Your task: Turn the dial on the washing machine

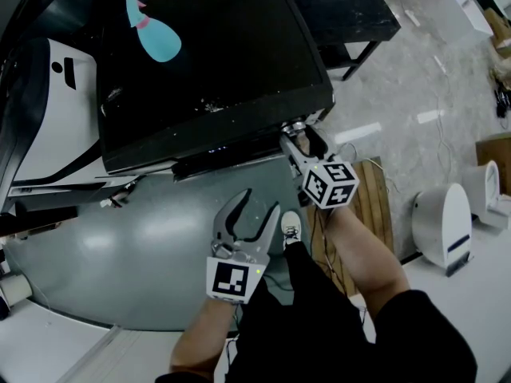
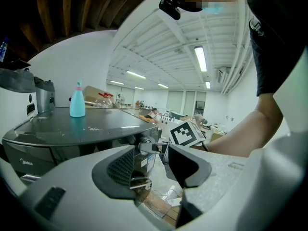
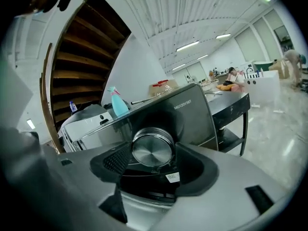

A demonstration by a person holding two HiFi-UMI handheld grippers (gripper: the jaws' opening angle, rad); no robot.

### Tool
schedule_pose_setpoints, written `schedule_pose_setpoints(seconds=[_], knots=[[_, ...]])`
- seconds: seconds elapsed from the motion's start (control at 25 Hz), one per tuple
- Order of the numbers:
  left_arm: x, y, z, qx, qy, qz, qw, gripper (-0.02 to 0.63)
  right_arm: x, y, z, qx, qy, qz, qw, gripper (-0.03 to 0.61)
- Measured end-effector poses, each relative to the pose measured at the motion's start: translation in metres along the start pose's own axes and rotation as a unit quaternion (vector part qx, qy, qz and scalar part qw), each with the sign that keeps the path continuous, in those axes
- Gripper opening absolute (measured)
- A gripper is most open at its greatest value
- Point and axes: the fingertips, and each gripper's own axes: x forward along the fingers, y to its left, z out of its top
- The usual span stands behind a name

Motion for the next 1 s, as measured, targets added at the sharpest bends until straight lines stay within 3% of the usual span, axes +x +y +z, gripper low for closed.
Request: schedule_pose_setpoints(seconds=[0.12,0.2,0.32,0.44,0.76,1.0], knots=[[0.000,-0.001,0.001,-0.001,-0.001,-0.001,1.0000,0.199,-0.002,0.001,0.003,-0.044,0.002,-0.011,0.999,0.295],[0.001,-0.001,0.001,0.000,-0.001,-0.001,1.0000,0.199,-0.003,0.004,0.006,-0.099,0.006,-0.023,0.995,0.291],[0.002,-0.001,0.002,0.002,-0.002,-0.002,1.0000,0.199,-0.003,0.011,0.008,-0.202,0.016,-0.041,0.979,0.287],[0.003,-0.002,0.002,0.001,-0.002,-0.003,1.0000,0.199,-0.002,0.014,0.008,-0.256,0.021,-0.052,0.965,0.280],[0.003,-0.003,0.003,-0.001,-0.003,-0.002,1.0000,0.199,0.000,0.013,0.004,-0.254,0.026,-0.061,0.965,0.273],[0.003,-0.002,0.000,0.001,0.000,-0.003,1.0000,0.199,0.000,0.010,0.003,-0.208,0.018,-0.052,0.977,0.272]])
